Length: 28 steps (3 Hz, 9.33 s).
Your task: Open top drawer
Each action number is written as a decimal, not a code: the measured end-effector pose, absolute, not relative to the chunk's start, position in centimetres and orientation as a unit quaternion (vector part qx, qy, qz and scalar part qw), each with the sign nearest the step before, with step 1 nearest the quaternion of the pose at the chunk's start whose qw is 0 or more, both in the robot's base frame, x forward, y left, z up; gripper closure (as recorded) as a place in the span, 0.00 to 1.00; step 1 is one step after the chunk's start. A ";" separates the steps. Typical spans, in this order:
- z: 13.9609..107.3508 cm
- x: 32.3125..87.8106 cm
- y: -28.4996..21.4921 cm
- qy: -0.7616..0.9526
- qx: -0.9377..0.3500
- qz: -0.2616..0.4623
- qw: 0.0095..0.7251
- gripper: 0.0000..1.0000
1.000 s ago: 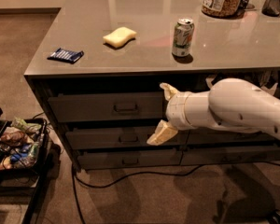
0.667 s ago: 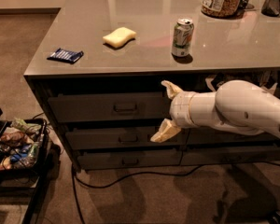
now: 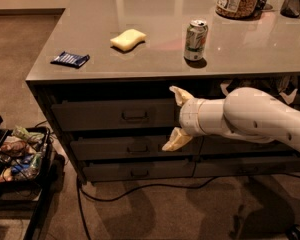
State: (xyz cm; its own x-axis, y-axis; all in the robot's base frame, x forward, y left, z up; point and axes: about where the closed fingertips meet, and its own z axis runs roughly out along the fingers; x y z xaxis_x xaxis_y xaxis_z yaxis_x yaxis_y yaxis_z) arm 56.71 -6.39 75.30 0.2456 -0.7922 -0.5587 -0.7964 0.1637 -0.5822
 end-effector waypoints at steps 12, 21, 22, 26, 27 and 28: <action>68.8 65.6 -2.8 0.672 -0.632 0.043 0.384 0.00; 66.1 67.3 -5.1 0.702 -0.590 0.016 0.397 0.00; 66.1 67.3 -5.1 0.702 -0.590 0.016 0.397 0.00; 63.9 70.8 -5.2 0.720 -0.598 0.021 0.352 0.00; 63.9 70.8 -5.2 0.720 -0.598 0.021 0.352 0.19; 63.9 70.8 -5.2 0.720 -0.598 0.021 0.352 0.42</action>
Offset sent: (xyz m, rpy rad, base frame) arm 0.0337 -0.0180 -0.0485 0.0486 0.1392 -0.1412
